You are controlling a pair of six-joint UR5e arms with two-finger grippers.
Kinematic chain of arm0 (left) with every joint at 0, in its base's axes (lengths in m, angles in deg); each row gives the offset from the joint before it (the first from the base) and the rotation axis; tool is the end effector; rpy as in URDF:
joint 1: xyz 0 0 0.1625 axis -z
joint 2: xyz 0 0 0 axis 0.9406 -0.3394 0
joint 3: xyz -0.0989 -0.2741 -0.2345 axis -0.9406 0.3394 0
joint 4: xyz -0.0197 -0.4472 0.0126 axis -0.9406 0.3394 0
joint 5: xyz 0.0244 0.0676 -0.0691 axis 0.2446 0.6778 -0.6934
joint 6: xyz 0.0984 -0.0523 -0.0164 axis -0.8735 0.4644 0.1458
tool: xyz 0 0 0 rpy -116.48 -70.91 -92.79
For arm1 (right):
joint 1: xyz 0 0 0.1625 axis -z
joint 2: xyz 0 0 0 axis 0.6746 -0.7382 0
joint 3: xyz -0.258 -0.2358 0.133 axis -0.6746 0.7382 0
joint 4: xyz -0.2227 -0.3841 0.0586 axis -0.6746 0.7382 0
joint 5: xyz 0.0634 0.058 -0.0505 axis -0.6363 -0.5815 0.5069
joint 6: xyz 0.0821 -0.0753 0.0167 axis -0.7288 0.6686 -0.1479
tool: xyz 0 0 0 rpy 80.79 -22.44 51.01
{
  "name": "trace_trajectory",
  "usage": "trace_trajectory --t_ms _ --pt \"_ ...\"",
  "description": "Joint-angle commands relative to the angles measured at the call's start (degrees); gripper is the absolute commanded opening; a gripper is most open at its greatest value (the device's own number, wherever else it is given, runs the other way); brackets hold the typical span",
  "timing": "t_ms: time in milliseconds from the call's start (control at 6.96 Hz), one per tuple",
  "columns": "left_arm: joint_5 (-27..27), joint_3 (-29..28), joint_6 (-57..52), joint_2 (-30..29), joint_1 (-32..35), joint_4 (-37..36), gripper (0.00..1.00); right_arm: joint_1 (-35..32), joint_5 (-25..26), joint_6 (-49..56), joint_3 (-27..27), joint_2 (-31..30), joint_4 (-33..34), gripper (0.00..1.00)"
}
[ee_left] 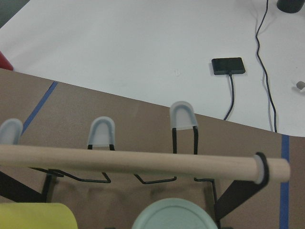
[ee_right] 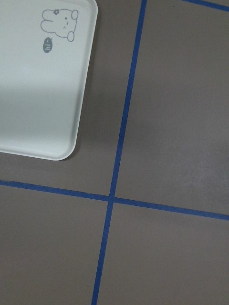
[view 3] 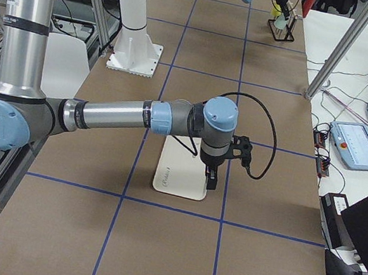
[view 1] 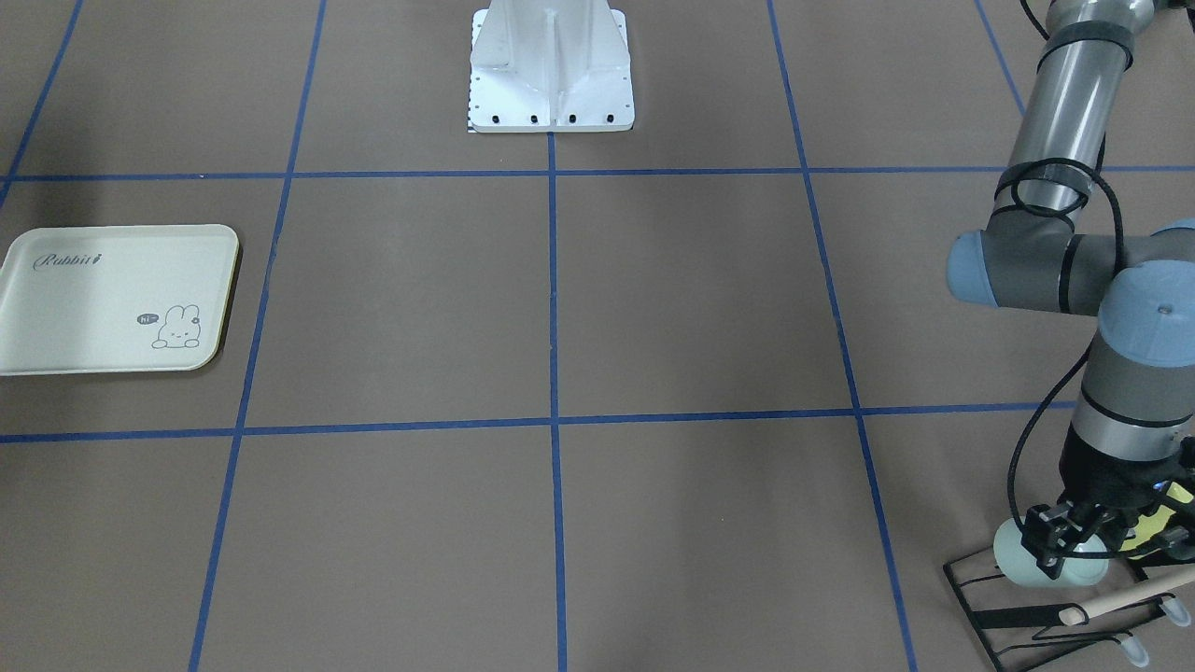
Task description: Left arm grabs green cup and hands to right arm on tray
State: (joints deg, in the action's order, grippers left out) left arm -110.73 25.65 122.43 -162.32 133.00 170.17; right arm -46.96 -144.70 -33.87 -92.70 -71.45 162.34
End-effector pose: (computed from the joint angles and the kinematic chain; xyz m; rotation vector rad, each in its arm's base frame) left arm 0.2516 -0.7436 0.4186 0.4271 0.6234 -0.5001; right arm 0.0484 -0.5119 0.5017 0.1534 -0.7786 -0.1108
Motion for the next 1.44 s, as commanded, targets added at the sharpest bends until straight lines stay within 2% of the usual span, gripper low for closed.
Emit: trace_trajectory --t_ms 0,144,287,431,575,718,862,1006,1293 --pt "0.00 -0.16 0.27 -0.08 -0.08 0.05 0.79 0.00 0.00 -0.04 0.01 0.00 0.00 1.00" --pt "-0.09 -0.16 0.36 -0.16 -0.17 0.05 0.79 0.00 0.00 0.05 0.01 0.00 0.00 1.00" --pt "-0.09 -0.08 0.45 -0.16 -0.17 0.14 0.62 0.00 0.00 -0.04 0.01 0.00 0.00 1.00" --pt "-0.09 0.01 0.28 -0.16 -0.17 0.06 0.37 0.00 0.00 -0.04 0.01 0.00 0.00 1.00" --pt "-0.26 0.45 0.19 -0.08 0.00 0.05 0.08 0.00 0.00 -0.04 -0.07 0.00 0.00 1.00" --pt "-0.70 1.93 0.01 -0.08 1.40 -0.12 0.00 0.00 -0.09 -0.04 -0.42 0.00 0.00 1.00" --pt "-1.92 3.60 -0.16 0.01 2.54 -1.08 0.00 -0.09 -0.09 -0.04 -0.51 0.00 0.00 1.00" --pt "-3.07 8.40 -0.43 0.19 3.94 -6.22 0.00 -0.09 -0.09 -0.04 -0.51 0.17 0.00 1.00" --pt "-2.64 22.01 -1.22 0.80 6.23 -18.86 0.00 -0.09 -0.09 -0.13 -0.43 0.52 0.00 1.00"
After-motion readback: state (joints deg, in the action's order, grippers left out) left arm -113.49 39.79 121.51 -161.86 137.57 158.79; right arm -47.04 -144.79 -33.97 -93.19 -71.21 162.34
